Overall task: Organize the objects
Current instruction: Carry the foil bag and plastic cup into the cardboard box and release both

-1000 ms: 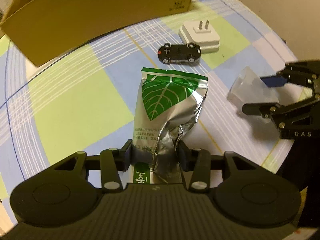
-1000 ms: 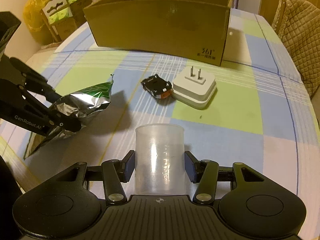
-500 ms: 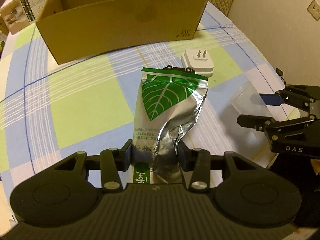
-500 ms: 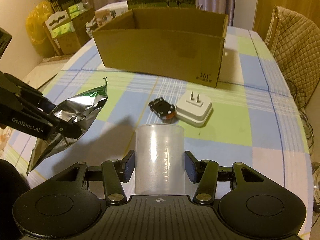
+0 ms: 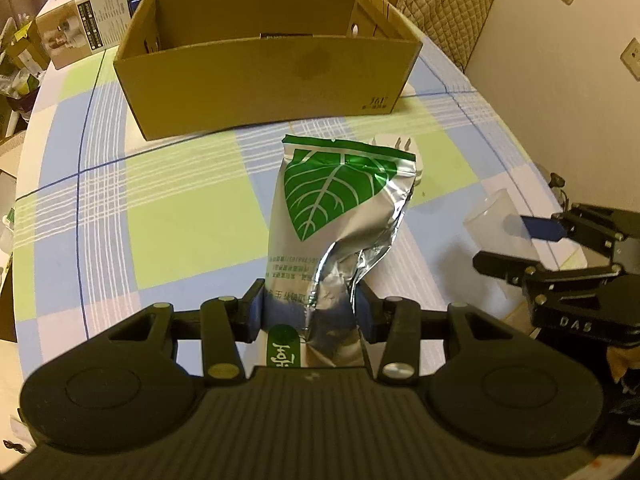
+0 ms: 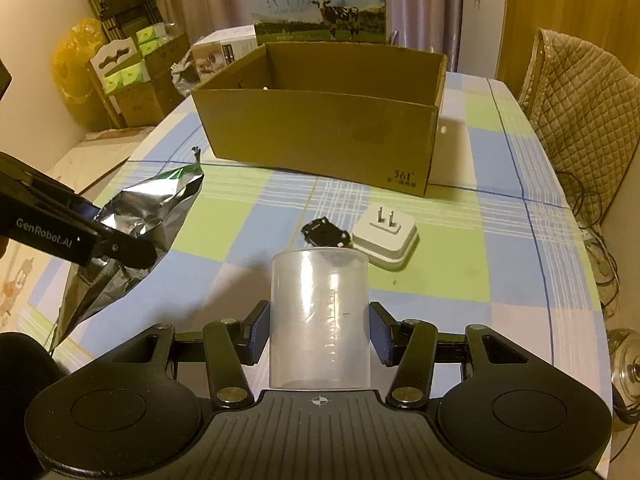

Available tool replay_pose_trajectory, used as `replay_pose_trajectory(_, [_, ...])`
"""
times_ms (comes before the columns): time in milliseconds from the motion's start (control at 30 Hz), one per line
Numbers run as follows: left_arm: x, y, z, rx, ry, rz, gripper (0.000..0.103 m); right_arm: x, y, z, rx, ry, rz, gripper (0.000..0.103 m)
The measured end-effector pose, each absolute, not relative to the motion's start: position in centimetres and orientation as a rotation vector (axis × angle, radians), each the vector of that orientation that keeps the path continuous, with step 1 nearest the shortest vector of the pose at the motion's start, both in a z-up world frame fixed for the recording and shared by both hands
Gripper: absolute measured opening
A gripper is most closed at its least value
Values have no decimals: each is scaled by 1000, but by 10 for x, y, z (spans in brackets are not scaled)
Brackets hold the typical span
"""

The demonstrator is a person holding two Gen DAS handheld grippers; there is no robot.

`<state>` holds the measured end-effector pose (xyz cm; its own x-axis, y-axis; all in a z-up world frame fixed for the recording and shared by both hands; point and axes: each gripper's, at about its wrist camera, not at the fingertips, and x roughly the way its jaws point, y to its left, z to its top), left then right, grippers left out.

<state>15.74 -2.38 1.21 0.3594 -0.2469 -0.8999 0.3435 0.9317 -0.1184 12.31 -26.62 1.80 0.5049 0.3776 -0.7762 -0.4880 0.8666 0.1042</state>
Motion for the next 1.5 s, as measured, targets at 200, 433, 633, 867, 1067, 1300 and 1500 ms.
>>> replay_pose_trajectory(200, [155,-25,21,93,1125,-374,40,121,-265,24,-132,888,529,49])
replay_pose_trajectory(433, [154,-24,23,95,1120,-374,40,120,-265,26,-133,883,529,49])
replay_pose_trajectory(633, [153,-23,24,98,1119,-372,40,120,-266,25,-133,887,529,49])
replay_pose_trajectory(867, [159,-21,27,116,1116,-378,40,129,-267,28,-135,879,526,49])
replay_pose_trajectory(1067, [180,-19,42,143,1098,-376,40,150,-267,48,-130,843,525,49])
replay_pose_trajectory(1300, [224,-18,71,172,1062,-375,40,193,-260,79,-135,785,536,49])
replay_pose_trajectory(1500, [275,-19,92,168,1040,-366,40,241,-247,99,-157,749,535,49])
